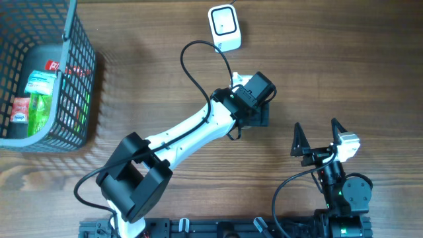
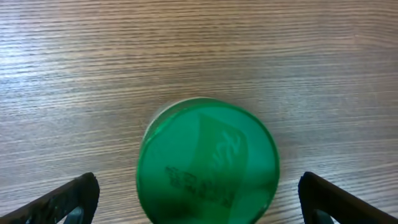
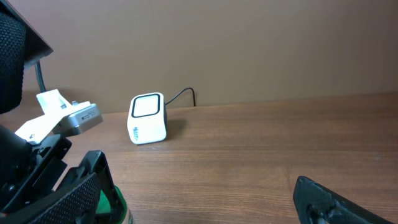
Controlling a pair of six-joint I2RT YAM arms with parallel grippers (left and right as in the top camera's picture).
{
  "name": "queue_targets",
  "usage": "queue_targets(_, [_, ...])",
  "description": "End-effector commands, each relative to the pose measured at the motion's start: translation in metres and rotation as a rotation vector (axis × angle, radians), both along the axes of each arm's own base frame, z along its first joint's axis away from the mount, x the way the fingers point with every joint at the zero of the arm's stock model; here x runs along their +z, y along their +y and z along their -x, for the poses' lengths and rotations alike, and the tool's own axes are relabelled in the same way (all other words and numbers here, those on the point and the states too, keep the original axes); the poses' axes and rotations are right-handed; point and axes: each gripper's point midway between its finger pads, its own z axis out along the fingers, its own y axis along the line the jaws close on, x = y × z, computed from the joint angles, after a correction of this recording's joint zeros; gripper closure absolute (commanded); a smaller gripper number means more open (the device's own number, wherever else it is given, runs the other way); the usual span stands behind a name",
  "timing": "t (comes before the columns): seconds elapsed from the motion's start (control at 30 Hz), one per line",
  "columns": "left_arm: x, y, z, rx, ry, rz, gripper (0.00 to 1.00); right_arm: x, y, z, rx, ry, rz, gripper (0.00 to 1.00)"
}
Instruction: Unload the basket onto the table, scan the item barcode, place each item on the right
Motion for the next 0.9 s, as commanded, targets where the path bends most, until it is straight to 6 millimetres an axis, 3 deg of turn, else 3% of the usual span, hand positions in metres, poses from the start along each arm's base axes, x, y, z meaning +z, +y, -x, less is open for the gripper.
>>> queue_targets(0.0, [-0.007, -0.004, 0.005, -0.002, 0.028, 0.010, 0.01, 0.001, 0.001, 0.000, 0.010, -0.007, 0.014, 0.00])
queue_targets(0.07, [-0.017, -0.008, 0.004, -0.006, 0.026, 0.011, 0.02, 0.001, 0.001, 0.000, 0.010, -0.007, 0.014, 0.00])
queue_targets(0.17, [-0.024, -0.011, 0.003, -0.012, 0.026, 0.008, 0.27, 0.001, 0.001, 0.000, 0.010, -0.007, 0.014, 0.00])
queue_targets(0.27, [-0.024, -0.005, 0.001, -0.015, 0.008, -0.027, 0.31, 0.001, 0.001, 0.000, 0.010, -0.007, 0.014, 0.00])
queue_targets(0.33, [-0.022, -0.005, -0.006, -0.176, -0.061, -0.090, 0.38, 0.001, 0.001, 0.000, 0.010, -0.007, 0.014, 0.00])
queue_targets(0.5, [-0.017, 0.000, -0.020, -0.575, -0.215, -0.305, 0.31, 0.001, 0.001, 0.000, 0.010, -0.007, 0.014, 0.00])
queue_targets(0.57, [-0.017, 0.002, -0.018, -0.671, -0.224, -0.349, 0.20, 0.001, 0.001, 0.000, 0.010, -0.007, 0.014, 0.00])
queue_targets(0.6, [-0.015, 0.001, -0.019, -0.677, -0.231, -0.348, 0.10, 0.001, 0.001, 0.000, 0.010, -0.007, 0.014, 0.00])
queue_targets(0.63, [-0.003, -0.001, -0.021, -0.658, -0.254, -0.329, 0.00, 0.001, 0.001, 0.000, 0.010, -0.007, 0.014, 0.00])
queue_targets(0.67, [0.016, -0.004, -0.027, -0.631, -0.292, -0.300, 0.00, 0.001, 0.001, 0.000, 0.010, -0.007, 0.014, 0.00])
queue_targets(0.7, [0.046, -0.007, -0.035, -0.606, -0.351, -0.267, 0.00, 0.001, 0.001, 0.000, 0.010, -0.007, 0.014, 0.00])
queue_targets(0.77, [0.122, -0.001, -0.050, -0.535, -0.480, -0.194, 0.00, 0.001, 0.001, 0.000, 0.010, -0.007, 0.014, 0.00])
queue_targets(0.8, [0.183, 0.019, -0.060, -0.466, -0.573, -0.155, 0.00, 0.001, 0.001, 0.000, 0.010, -0.007, 0.014, 0.00])
queue_targets(0.87, [0.260, 0.076, -0.077, -0.291, -0.717, -0.168, 0.00, 0.001, 0.001, 0.000, 0.010, -0.007, 0.014, 0.00])
